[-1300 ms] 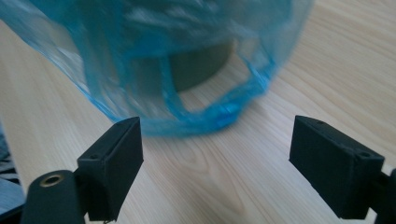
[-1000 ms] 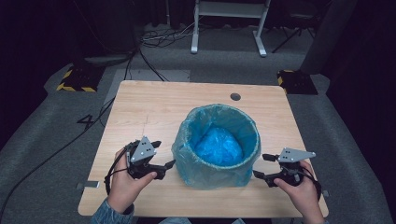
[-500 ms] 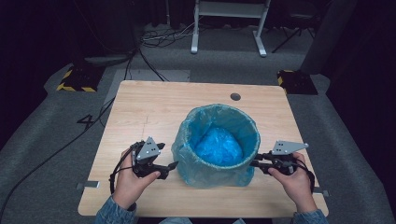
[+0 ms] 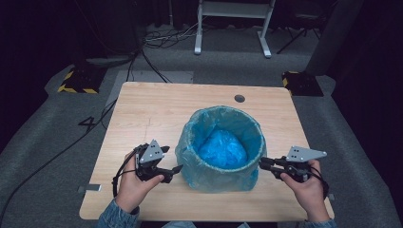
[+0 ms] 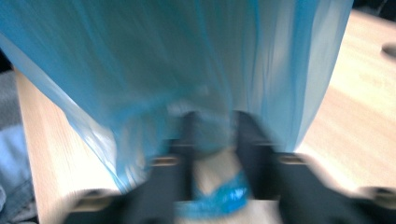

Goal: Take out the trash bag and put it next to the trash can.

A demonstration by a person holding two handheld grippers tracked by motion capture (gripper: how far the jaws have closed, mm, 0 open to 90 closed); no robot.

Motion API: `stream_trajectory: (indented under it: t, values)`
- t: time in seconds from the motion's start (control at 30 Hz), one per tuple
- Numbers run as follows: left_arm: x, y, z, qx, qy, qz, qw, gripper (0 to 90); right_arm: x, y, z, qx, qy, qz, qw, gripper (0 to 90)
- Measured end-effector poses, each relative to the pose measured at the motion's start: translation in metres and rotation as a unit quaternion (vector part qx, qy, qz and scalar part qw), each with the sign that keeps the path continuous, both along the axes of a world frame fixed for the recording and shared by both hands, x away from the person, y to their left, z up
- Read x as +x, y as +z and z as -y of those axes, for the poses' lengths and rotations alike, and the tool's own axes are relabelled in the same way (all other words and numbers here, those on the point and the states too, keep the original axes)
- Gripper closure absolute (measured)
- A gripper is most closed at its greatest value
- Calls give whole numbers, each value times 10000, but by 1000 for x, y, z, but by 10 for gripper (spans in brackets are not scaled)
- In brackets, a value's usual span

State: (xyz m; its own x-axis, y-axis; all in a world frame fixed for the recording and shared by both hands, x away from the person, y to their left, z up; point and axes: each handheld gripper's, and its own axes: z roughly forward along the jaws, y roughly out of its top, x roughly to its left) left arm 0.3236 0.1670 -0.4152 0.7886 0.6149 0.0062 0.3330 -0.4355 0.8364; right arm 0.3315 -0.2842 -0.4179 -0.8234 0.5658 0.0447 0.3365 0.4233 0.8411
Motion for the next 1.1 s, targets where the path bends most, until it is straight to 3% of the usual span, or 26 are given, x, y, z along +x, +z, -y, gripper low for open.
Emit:
stream_trajectory:
  t: [0.07, 0.13, 0.33, 0.37, 0.4, 0.47, 0.53, 0.6, 0.9, 1.1]
  values:
    - [0, -1, -1, -10, 19, -22, 10000, 211, 1, -9, 0, -244, -212, 81, 9994, 362]
    - [0, -2, -1, 4, 24, -40, 10000, 211, 3, -18, 2, -266, -442, 106, 9986, 232]
    - [0, -5, -1, -3, 31, -66, 10000, 211, 16, -20, 3, -83, -389, 71, 9992, 203]
    - [0, -5, -1, -6, 27, -66, 10000, 211, 22, -19, 1, 119, -258, -50, 9996, 339]
    - [0, -5, -1, -6, 27, -66, 10000, 212, 22, -19, 1, 119, -258, -50, 9996, 339]
    - [1, -5, -2, -19, 44, -66, 10000, 212, 25, -18, 2, 198, -9, -90, 9998, 665]
    - [1, -5, -2, -45, 61, -69, 9999, 214, 23, -15, 2, 260, 136, -92, 9995, 861]
    - [1, -5, -3, -51, 57, -62, 10000, 216, 21, -12, 3, 302, 123, -13, 9995, 900]
    - [-1, -4, 1, -168, -126, -85, 9997, 215, 4, 10, 8, 394, -41, 456, 9982, 900]
    - [5, -11, 12, -142, -306, -70, 9994, 205, -1, 15, 7, 344, -40, 516, 9981, 900]
